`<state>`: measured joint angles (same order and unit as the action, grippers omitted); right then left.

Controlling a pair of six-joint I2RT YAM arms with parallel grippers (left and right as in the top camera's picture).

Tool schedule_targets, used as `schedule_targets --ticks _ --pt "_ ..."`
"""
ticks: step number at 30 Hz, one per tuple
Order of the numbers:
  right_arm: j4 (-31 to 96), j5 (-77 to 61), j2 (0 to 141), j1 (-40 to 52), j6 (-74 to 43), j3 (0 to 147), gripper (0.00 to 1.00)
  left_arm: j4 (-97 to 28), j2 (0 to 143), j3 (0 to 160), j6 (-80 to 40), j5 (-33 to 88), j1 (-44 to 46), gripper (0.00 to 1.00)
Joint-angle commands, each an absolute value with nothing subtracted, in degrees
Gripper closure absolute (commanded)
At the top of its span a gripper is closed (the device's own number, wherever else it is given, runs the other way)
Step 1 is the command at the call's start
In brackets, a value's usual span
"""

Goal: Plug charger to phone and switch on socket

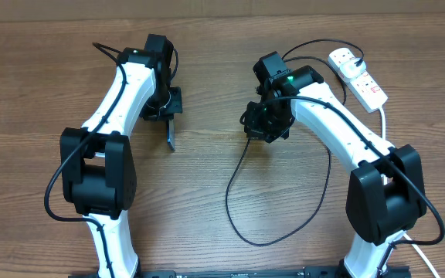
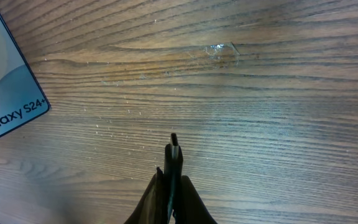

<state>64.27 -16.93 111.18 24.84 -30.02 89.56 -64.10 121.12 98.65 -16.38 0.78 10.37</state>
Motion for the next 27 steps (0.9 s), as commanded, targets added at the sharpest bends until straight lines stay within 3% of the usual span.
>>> schedule_targets --ticks 1,13,27 --pt "64.12 -16.53 111.24 25.17 -30.30 89.30 0.96 -63.64 121.62 97.84 -16.95 -0.01 10.15 0.93" --pt "63.26 -16.51 111.24 26.61 -30.46 89.27 0.97 -62.17 121.62 95.79 -16.95 0.01 10.15 0.87" --pt "61.34 -14.59 111.26 27.42 -31.77 88.77 0.96 -60.99 121.62 95.18 -16.75 -0.01 10.15 0.96"
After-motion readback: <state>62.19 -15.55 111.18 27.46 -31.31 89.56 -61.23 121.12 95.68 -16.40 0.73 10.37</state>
